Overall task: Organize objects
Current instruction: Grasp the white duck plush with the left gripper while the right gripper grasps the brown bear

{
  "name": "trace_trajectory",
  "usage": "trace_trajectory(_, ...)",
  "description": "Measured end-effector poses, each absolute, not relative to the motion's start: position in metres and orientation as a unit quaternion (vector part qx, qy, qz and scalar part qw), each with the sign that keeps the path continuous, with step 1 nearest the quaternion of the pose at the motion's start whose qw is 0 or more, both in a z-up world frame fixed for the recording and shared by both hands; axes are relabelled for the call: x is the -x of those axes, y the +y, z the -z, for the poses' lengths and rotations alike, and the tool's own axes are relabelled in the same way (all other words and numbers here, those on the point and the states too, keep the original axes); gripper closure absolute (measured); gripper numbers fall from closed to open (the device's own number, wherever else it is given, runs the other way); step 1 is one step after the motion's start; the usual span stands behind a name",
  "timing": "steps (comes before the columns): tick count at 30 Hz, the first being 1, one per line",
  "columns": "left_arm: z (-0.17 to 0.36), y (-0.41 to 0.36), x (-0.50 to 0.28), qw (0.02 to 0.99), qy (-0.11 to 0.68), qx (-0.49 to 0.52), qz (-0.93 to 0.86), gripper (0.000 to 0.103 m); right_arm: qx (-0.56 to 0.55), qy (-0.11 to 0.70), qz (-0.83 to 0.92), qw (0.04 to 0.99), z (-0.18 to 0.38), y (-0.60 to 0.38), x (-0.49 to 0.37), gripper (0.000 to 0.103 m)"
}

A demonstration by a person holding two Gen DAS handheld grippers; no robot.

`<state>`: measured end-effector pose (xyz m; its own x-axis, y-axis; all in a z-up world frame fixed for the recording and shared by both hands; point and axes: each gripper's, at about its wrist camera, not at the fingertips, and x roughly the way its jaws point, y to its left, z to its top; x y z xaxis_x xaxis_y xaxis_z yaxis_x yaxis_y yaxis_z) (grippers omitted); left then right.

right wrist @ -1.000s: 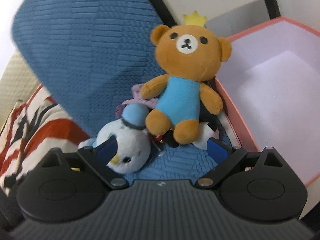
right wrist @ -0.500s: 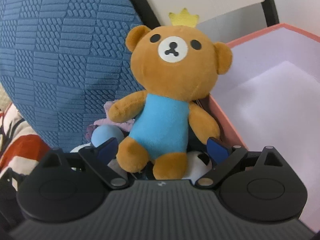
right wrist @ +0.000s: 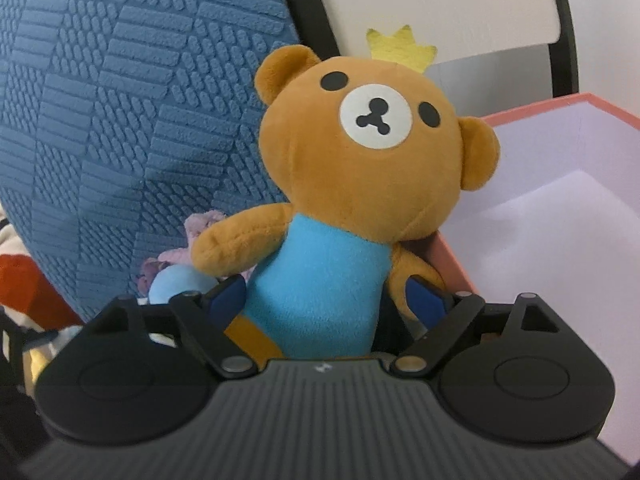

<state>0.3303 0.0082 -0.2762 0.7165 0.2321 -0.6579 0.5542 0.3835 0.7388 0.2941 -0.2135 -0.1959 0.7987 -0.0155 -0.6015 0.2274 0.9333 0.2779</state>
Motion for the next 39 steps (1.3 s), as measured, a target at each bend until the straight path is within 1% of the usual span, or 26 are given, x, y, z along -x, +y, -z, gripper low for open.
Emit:
trace_trajectory(8, 0.287, 0.009, -0.341, 0.733, 0.346, -0.574, 0.117, 0.0, -0.154, 0.303, 0.049, 0.939, 0.196, -0.218, -0.287, 0.027)
trace_trajectory(9, 0.288, 0.009, -0.343, 0.732, 0.344, -0.577, 0.119, 0.0, -0.152, 0.302, 0.045, 0.94, 0.195, -0.219, -0.285, 0.03)
trace_trajectory(10, 0.29, 0.01, -0.345, 0.731, 0.344, -0.578, 0.119, 0.0, -0.151, 0.301, 0.041, 0.941, 0.194, -0.219, -0.283, 0.035)
trace_trajectory(11, 0.29, 0.011, -0.348, 0.73, 0.346, -0.578, 0.12, 0.0, -0.148, 0.3, 0.037, 0.942, 0.193, -0.219, -0.281, 0.037)
trace_trajectory(12, 0.29, 0.01, -0.35, 0.73, 0.347, -0.576, 0.12, 0.001, -0.143, 0.3, 0.035, 0.942, 0.191, -0.217, -0.28, 0.04)
trace_trajectory(16, 0.278, 0.01, -0.353, 0.741, 0.363, -0.552, 0.118, 0.011, -0.136, 0.303, 0.025, 0.943, 0.186, -0.217, -0.269, 0.048)
trace_trajectory(19, 0.264, 0.01, -0.351, 0.754, 0.381, -0.521, 0.124, 0.014, -0.133, 0.306, 0.017, 0.943, 0.183, -0.224, -0.264, 0.052)
trace_trajectory(26, 0.23, 0.007, -0.342, 0.792, 0.456, -0.389, 0.114, 0.016, -0.122, 0.314, -0.014, 0.942, 0.17, -0.229, -0.246, 0.054)
trace_trajectory(29, 0.22, 0.004, -0.336, 0.807, 0.466, -0.347, 0.102, 0.017, -0.108, 0.318, -0.039, 0.941, 0.164, -0.225, -0.236, 0.057)
trace_trajectory(30, 0.217, 0.005, -0.334, 0.811, 0.475, -0.327, 0.1, 0.019, -0.102, 0.317, -0.045, 0.942, 0.161, -0.225, -0.231, 0.059)
trace_trajectory(32, 0.209, 0.004, -0.329, 0.819, 0.494, -0.275, 0.096, 0.021, -0.091, 0.317, -0.051, 0.943, 0.156, -0.226, -0.22, 0.07)
trace_trajectory(33, 0.202, 0.01, -0.326, 0.822, 0.501, -0.253, 0.091, 0.022, -0.085, 0.32, -0.055, 0.942, 0.156, -0.225, -0.218, 0.072)
trace_trajectory(35, 0.196, 0.011, -0.31, 0.828, 0.515, -0.208, 0.078, 0.024, -0.075, 0.336, -0.071, 0.936, 0.16, -0.223, -0.213, 0.082)
trace_trajectory(36, 0.192, 0.013, -0.303, 0.83, 0.523, -0.179, 0.074, 0.03, -0.076, 0.345, -0.074, 0.933, 0.162, -0.224, -0.208, 0.084)
trace_trajectory(37, 0.188, 0.016, -0.298, 0.83, 0.532, -0.145, 0.078, 0.044, -0.076, 0.347, -0.078, 0.931, 0.163, -0.224, -0.204, 0.084)
trace_trajectory(39, 0.182, 0.026, -0.289, 0.832, 0.545, -0.085, 0.058, 0.048, -0.069, 0.349, -0.08, 0.931, 0.163, -0.224, -0.195, 0.084)
